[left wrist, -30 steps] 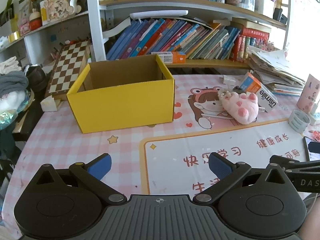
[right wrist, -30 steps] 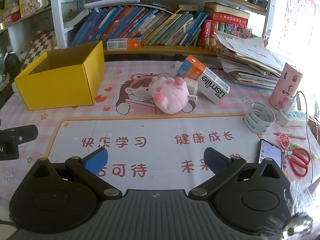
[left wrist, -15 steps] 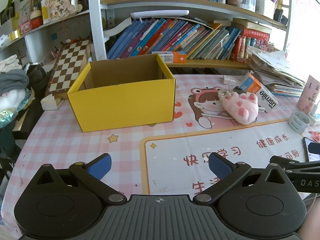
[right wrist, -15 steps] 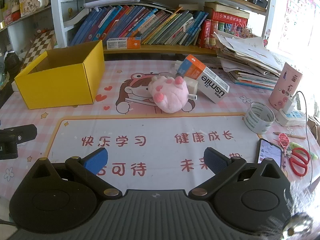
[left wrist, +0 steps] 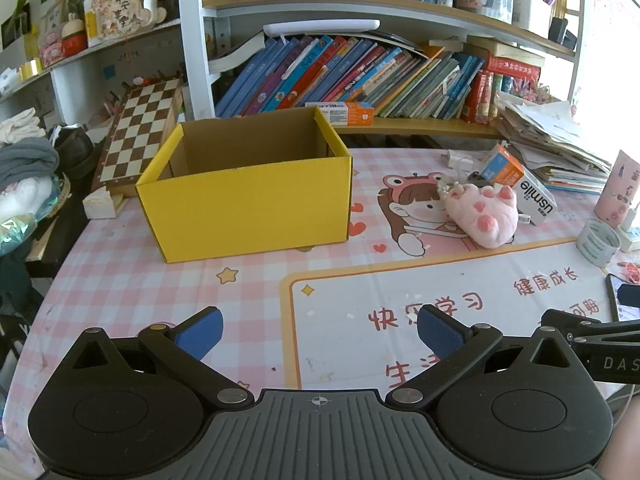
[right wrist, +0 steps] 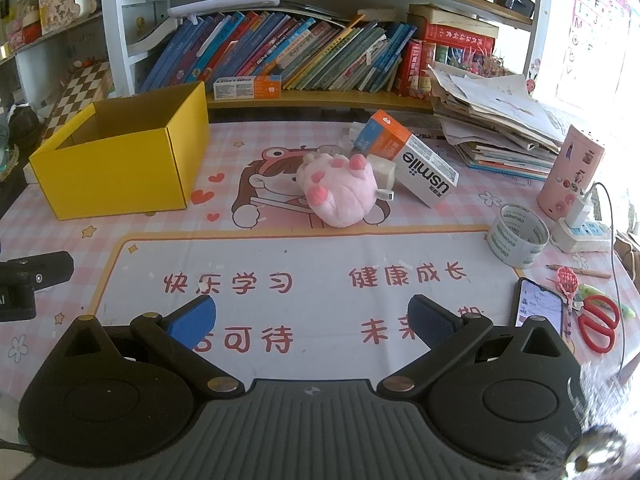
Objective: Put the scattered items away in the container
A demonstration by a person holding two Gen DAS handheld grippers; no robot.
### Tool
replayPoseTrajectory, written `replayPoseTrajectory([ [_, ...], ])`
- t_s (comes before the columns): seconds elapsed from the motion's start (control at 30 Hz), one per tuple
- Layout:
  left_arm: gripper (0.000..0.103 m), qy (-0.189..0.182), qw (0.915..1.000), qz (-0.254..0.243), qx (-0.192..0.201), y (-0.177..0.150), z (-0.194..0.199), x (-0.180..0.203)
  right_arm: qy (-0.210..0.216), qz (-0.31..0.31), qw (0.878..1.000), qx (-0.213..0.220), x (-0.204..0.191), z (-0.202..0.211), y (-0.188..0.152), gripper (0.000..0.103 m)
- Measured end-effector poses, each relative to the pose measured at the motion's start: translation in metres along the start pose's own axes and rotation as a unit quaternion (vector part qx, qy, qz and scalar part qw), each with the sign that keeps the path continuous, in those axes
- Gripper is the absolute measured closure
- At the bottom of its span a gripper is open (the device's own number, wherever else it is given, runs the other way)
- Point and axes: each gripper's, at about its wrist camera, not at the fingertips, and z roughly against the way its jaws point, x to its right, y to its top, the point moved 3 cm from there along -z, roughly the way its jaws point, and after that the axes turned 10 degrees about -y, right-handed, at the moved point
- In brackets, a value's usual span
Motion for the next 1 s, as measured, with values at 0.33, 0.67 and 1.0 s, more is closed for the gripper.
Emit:
replayPoseTrajectory([
  [0.33, 0.000, 0.002, 1.0000, 0.001, 0.001, 0.0006, -0.0002, -0.0008, 0.001, 0.001, 1.000, 0.001, -0.0004, -0.0005, 0.0007, 0.000],
  [0.67, 0.000, 0.004, 1.0000, 0.000, 0.002, 0.0014, -0.0007, 0.0012, 0.001, 0.000, 1.000, 0.001, -0.0020, -0.0012, 0.0012, 0.000],
  [1.0, 0.000, 0.006, 1.0000, 0.000, 0.001, 0.0024, -0.0025, 0.0036, 0.002, 0.000, 1.000, 0.000, -0.0023, -0.0019, 0.0025, 0.000],
])
